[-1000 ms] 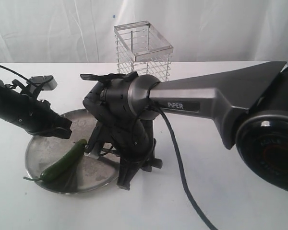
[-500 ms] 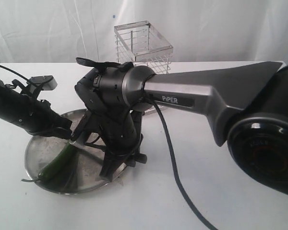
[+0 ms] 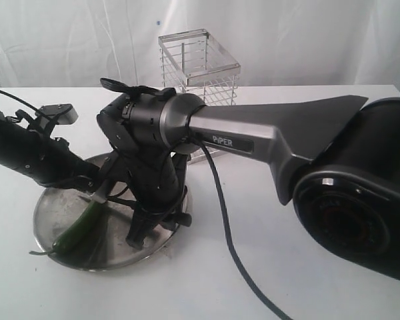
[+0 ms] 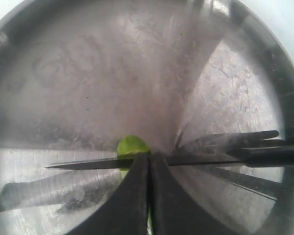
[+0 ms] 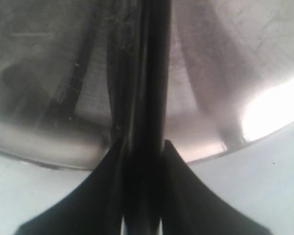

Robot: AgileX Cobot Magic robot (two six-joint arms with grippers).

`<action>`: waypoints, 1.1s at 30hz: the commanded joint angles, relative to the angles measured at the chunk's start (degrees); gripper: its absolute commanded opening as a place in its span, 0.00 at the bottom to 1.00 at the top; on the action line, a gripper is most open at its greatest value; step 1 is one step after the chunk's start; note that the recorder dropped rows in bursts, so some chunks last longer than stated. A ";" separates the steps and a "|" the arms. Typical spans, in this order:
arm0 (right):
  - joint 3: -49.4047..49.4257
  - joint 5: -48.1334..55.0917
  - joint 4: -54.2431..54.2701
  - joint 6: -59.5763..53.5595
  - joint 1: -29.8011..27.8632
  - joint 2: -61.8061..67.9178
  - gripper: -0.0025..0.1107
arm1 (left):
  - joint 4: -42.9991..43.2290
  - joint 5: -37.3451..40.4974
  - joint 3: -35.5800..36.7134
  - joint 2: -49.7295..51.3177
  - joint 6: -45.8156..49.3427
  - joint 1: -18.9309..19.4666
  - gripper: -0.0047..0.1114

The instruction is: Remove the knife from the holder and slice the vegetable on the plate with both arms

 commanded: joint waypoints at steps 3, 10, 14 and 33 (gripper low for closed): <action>-0.53 -0.38 1.86 -0.90 0.22 1.65 0.02 | -0.75 0.58 0.35 -0.40 -0.18 -0.29 0.04; -0.53 -0.38 2.25 -1.30 0.22 1.81 0.02 | -0.43 -0.60 0.35 -0.40 -0.18 -0.29 0.04; -0.53 -0.29 2.25 -1.41 0.22 1.81 0.02 | 0.29 -1.35 0.35 -0.40 -0.04 -0.29 0.04; -0.53 0.28 2.25 -1.40 0.22 1.81 0.02 | 5.27 -3.12 0.35 8.04 -0.37 -0.29 0.04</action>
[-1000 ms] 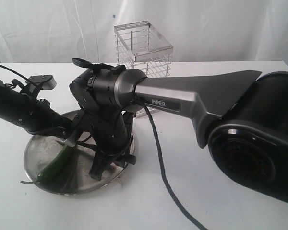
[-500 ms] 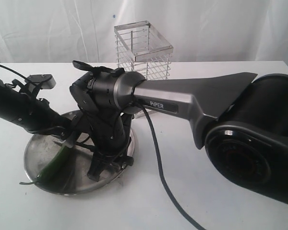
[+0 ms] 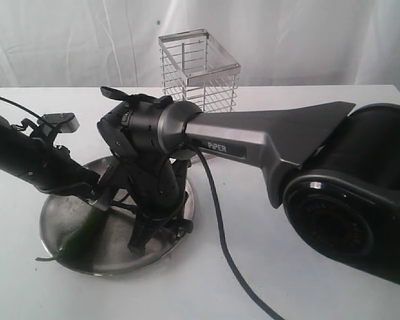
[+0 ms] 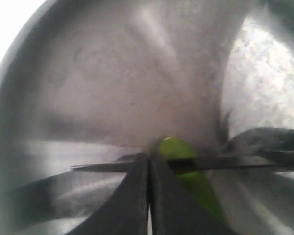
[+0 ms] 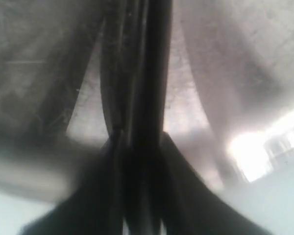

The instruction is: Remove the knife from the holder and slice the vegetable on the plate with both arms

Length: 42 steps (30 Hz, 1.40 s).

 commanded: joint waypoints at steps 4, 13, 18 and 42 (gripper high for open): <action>-0.10 -0.53 1.69 -0.85 0.22 0.04 0.02 | 4.06 -0.35 0.45 8.58 -0.54 -0.29 0.04; -0.10 -0.53 -0.87 -1.57 0.22 0.04 0.02 | 3.16 2.33 -1.87 4.99 -1.35 -0.29 0.04; -0.10 -0.53 -6.20 0.19 0.22 -0.80 0.02 | 3.64 3.15 -2.56 0.43 -1.43 -0.29 0.04; 6.03 -0.53 -4.69 4.44 2.17 -7.20 0.02 | 8.67 2.92 0.17 -12.78 -8.00 -0.29 0.04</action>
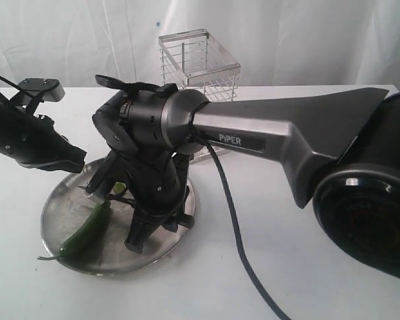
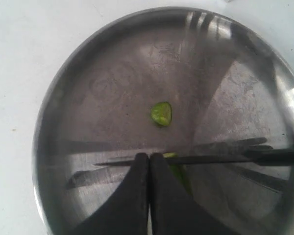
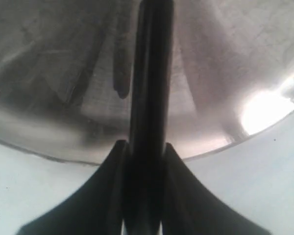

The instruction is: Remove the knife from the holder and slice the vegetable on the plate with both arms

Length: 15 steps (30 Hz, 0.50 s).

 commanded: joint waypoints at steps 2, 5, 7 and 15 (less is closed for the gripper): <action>2.31 0.22 -2.57 0.02 0.79 -2.08 0.02 | -0.23 0.36 0.38 -0.78 -0.70 -0.25 0.04; 2.64 0.22 -3.06 0.17 0.79 -2.42 0.02 | -0.23 0.26 0.38 -0.78 -0.84 -0.25 0.04; 2.64 0.22 -3.17 0.17 0.79 -2.41 0.02 | -0.40 0.29 0.43 -0.78 -0.93 -0.25 0.04; 2.64 0.22 -3.15 -0.03 0.79 -2.41 0.02 | -0.53 0.99 0.43 -0.78 -1.07 -0.25 0.04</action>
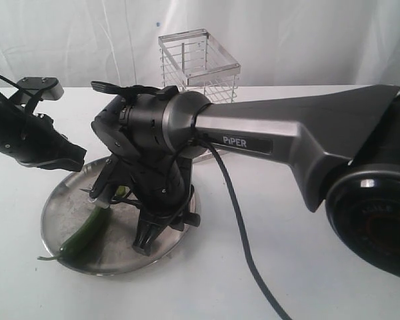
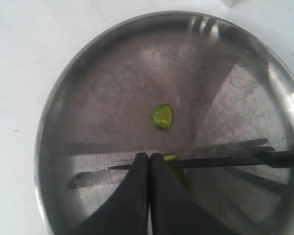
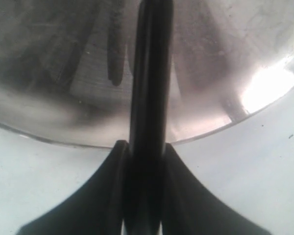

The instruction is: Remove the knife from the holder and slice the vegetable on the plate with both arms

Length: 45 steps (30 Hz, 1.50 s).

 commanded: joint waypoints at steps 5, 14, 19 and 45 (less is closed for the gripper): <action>0.31 0.22 -0.17 -0.44 0.18 -0.88 0.02 | -0.53 1.50 0.43 -0.56 -0.33 -0.25 0.04; 0.31 0.22 0.06 -1.15 0.18 -0.77 0.02 | -0.53 1.38 0.43 -0.56 -0.33 -0.25 0.04; 0.31 0.22 0.06 -1.26 0.18 -0.77 0.02 | -0.53 1.27 0.43 -0.56 -0.33 -0.25 0.04; 1.35 0.22 -1.20 -2.25 0.18 0.58 0.02 | -0.53 1.51 0.66 -0.56 -0.50 -0.25 0.04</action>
